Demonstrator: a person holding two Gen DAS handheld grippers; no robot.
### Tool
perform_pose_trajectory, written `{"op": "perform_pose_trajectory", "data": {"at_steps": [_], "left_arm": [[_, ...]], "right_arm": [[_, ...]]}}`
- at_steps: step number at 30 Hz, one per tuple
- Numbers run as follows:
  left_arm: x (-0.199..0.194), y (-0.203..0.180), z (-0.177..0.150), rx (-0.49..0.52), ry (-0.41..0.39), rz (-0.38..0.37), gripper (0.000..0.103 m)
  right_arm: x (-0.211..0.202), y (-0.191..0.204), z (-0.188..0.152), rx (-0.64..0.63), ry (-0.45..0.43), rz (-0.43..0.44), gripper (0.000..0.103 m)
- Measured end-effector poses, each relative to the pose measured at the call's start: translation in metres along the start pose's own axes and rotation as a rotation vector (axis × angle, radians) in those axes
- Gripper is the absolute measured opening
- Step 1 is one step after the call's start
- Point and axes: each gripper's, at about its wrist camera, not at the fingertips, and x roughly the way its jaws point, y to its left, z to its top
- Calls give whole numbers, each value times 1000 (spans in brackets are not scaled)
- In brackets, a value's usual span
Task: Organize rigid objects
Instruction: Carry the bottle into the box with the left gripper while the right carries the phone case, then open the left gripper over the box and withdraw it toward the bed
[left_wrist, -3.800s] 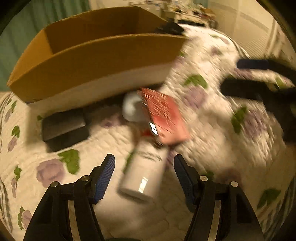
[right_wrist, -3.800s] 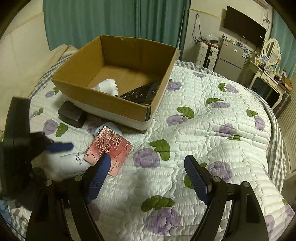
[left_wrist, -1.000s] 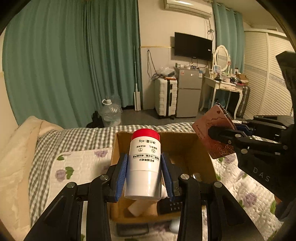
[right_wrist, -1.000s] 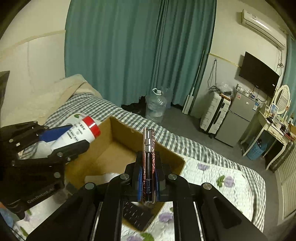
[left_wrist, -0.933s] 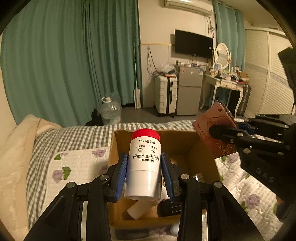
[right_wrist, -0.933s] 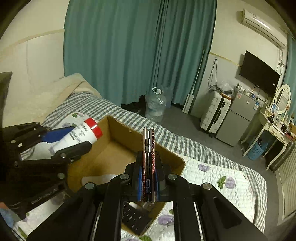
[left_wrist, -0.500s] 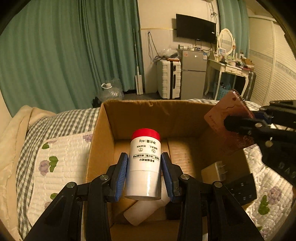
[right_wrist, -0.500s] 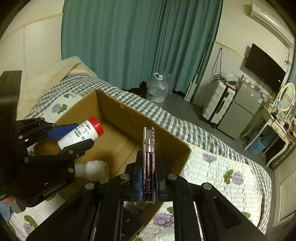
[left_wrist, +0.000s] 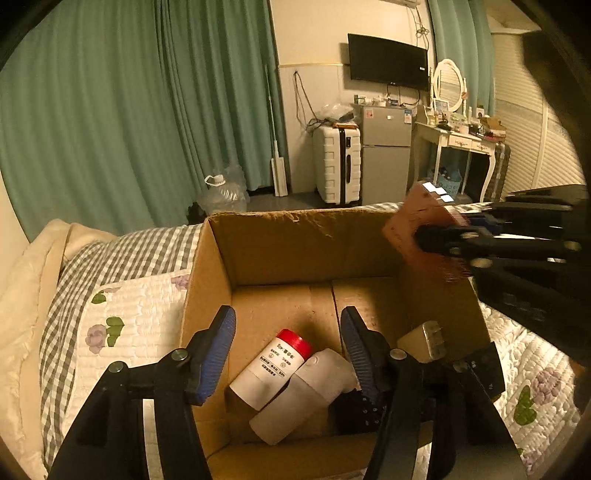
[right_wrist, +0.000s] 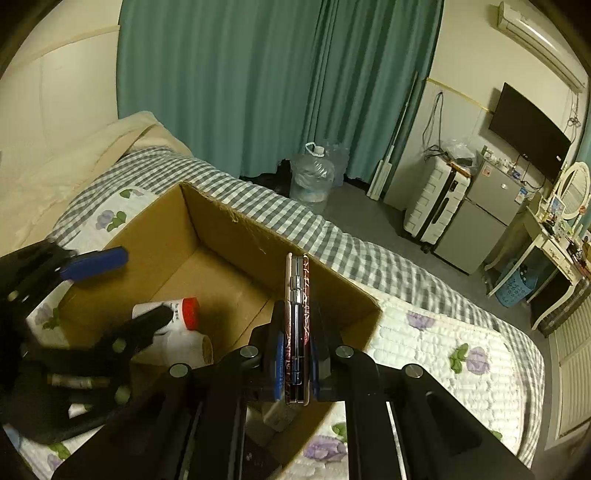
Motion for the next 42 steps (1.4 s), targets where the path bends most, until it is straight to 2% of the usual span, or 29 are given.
{"op": "perform_pose_trajectory", "data": {"at_steps": [5,10,11,12,13,14,17,24,29,32,37,42], "left_arm": [[-1,5,-3,-6,-12,6,64],[0,13,-6,-44,-12,-6,64],[-1,13,-6,-48,-12,-7,64],[-3,15,-6,-53,-14,-6,64],[-7,16,-6,-59,-19,-2,64],[-10,17,-6,-63,-23,2,64],[-27,21,-4,-79,-39,3,64],[-85,33,-6,-102,-90,30,69],[-121,44,-19,-105,-108,65,70],[-135,48,-34,-99,-99,90,71],[-129,58,-64,-125,-35,99,72],[-100,70,-98,-161,61,109,72]], "right_arm": [[24,5,-2,16,32,45,10],[25,2,-3,32,12,39,12],[22,0,-2,40,-2,33,23],[16,-3,1,51,-19,26,45],[12,-5,2,61,-28,19,55],[4,-8,4,80,-49,7,60],[-18,-11,6,114,-73,-1,61],[-103,-6,-8,147,-150,-36,80],[-146,6,-32,172,-186,-47,88],[-154,18,-50,177,-181,-29,89],[-136,48,-73,149,-119,46,89],[-89,89,-87,99,-3,111,89]]}}
